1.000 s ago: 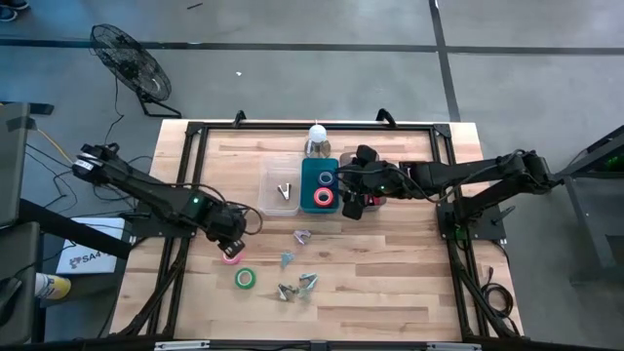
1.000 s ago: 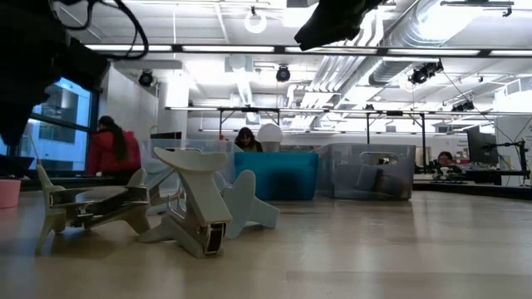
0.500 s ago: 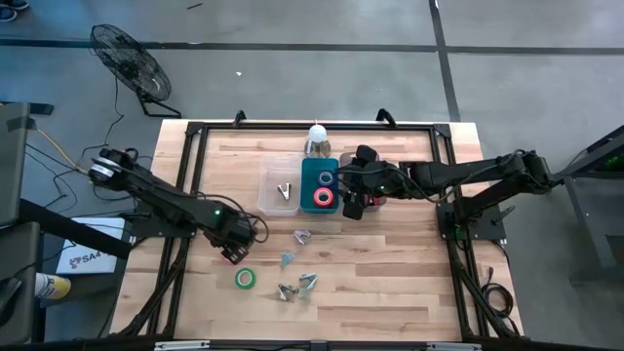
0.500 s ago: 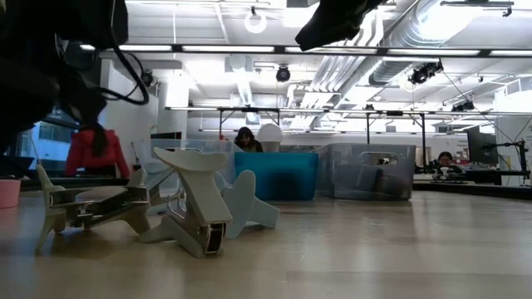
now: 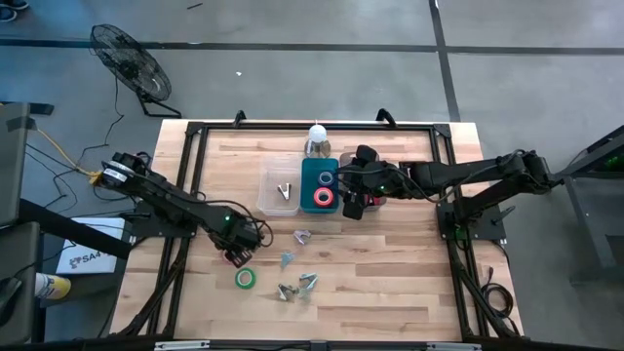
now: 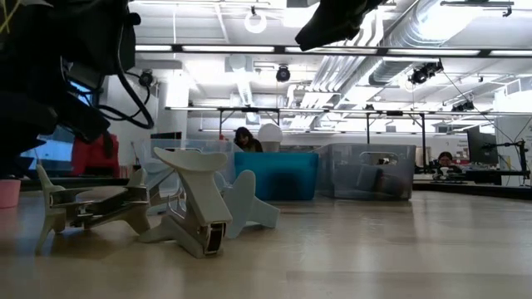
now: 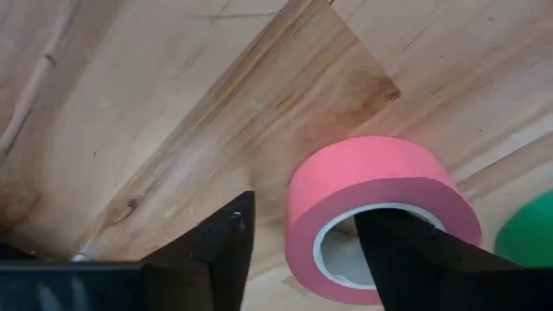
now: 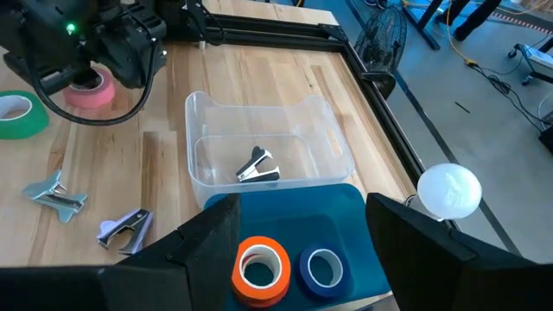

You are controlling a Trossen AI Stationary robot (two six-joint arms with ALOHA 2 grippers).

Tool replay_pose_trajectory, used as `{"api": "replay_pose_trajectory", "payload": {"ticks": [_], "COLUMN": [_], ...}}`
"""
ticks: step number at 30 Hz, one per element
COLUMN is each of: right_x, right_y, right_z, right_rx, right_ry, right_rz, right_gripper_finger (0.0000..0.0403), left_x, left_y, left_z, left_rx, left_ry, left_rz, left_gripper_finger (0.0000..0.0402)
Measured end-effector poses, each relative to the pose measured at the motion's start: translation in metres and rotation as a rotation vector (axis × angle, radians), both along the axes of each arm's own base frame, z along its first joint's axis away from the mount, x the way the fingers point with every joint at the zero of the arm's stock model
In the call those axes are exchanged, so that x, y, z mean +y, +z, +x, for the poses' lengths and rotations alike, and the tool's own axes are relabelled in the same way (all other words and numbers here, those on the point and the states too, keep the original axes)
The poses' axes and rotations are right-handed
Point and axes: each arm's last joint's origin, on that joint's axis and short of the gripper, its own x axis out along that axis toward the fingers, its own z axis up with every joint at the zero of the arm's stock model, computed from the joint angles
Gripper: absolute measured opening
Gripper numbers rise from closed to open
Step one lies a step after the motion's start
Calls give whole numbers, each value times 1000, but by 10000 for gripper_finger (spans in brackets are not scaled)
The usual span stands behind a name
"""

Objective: Pick and place Stapler, Stapler remover, tape
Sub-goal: Put the pink tape into the blue bin

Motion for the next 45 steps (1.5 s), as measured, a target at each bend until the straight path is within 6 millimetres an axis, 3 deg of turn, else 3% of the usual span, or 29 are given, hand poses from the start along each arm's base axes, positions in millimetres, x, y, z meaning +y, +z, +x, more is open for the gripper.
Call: {"api": "replay_pose_trajectory", "payload": {"ticks": [14, 27, 34, 45], "right_x": [0, 0, 0, 0], "right_y": [0, 0, 0, 0], "right_z": [0, 0, 0, 0], "right_rx": [1, 2, 2, 2], "right_ry": [0, 0, 0, 0], "right_rz": [0, 0, 0, 0], "right_gripper_finger": [240, 240, 240, 240], "left_x": [1, 2, 3, 10], "left_y": [-7, 0, 30, 108], "left_z": [-3, -5, 1, 16], "left_rx": [-13, -54, -161, -478], "left_ry": [4, 2, 3, 32], "left_rz": [-32, -4, 53, 366], "left_gripper_finger": [47, 40, 40, 40]}}
